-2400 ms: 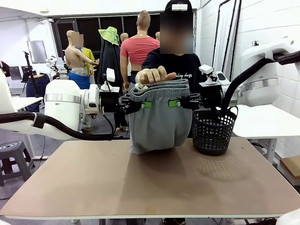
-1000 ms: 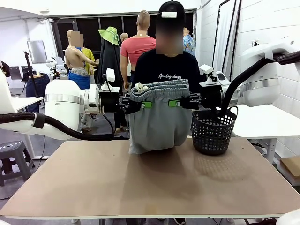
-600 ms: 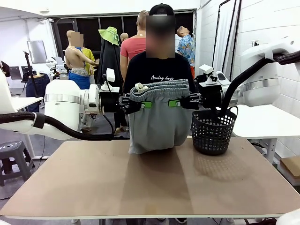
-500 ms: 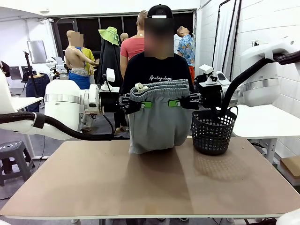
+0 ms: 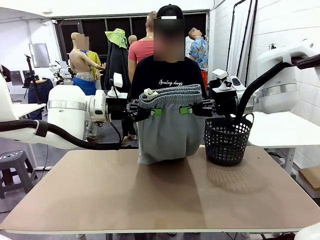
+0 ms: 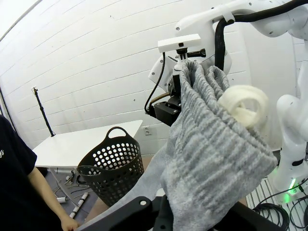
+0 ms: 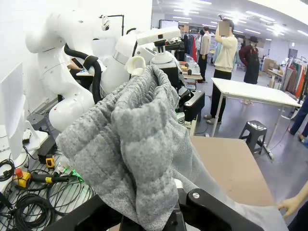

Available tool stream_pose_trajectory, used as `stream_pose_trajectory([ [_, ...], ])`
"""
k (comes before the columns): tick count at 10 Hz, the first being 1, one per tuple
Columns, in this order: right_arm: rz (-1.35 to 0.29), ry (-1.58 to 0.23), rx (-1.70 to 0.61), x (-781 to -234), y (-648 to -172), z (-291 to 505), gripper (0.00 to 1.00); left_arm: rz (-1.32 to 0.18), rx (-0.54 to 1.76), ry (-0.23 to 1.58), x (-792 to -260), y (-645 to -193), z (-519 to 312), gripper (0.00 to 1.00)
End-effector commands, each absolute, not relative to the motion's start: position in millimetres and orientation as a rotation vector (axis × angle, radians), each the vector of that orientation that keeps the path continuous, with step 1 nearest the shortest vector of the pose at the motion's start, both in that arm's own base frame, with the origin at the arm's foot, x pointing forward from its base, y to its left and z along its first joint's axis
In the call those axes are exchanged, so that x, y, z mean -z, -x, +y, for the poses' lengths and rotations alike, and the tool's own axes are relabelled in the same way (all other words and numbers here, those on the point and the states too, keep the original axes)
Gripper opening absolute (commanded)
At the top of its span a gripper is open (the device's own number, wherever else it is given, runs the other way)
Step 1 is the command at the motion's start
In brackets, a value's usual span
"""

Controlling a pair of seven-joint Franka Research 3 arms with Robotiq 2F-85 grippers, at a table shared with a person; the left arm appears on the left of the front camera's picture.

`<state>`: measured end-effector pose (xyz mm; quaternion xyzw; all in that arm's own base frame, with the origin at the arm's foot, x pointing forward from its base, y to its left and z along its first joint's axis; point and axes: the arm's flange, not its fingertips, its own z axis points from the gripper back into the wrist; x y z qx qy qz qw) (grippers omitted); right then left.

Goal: Fold the training pants.
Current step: Release the ends of the Training pants and then grab the overlapped ends.

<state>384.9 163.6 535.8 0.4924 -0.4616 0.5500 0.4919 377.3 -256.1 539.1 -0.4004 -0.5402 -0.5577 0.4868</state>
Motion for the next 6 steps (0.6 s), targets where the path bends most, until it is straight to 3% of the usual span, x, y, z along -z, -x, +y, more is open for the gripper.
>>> stream_pose_trajectory([
  [1,-1.137,-1.213,-1.32,-537.7,-384.7,164.8,0.0,-1.356,1.349,0.986,-538.8,-373.8,-255.8,0.0],
  [6,-1.137,-1.213,-1.32,-537.7,-384.7,164.8,0.0,-1.356,1.349,0.986,-538.8,-373.8,-255.8,0.0],
])
